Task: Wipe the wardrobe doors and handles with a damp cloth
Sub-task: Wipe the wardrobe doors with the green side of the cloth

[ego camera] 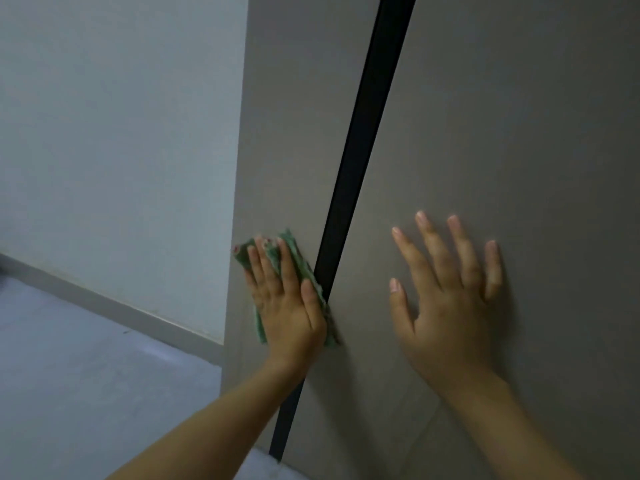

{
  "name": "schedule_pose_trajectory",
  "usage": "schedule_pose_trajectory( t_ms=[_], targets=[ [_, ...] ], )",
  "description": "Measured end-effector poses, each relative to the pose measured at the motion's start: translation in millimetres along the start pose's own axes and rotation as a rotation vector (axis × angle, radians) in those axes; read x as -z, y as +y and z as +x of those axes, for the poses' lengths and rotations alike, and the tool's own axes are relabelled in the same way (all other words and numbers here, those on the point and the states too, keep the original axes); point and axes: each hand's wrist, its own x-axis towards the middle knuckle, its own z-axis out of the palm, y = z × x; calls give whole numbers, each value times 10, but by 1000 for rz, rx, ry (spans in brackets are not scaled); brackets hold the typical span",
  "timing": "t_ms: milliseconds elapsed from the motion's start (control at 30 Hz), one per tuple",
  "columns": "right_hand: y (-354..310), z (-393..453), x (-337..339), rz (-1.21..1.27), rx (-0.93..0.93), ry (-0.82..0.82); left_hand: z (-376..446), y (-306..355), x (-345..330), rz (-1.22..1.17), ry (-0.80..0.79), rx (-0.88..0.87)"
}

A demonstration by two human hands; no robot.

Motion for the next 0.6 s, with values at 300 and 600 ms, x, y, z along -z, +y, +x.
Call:
schedule_pose_trajectory(
  t_ms=[300, 600],
  targets=[
    [-30, 12, -43, 24, -6, 35, 425, -161, 120, -29, 102, 100],
    [20, -20, -12, 25, 7, 11, 57, 4, -4, 92, -42, -235]
  ],
)
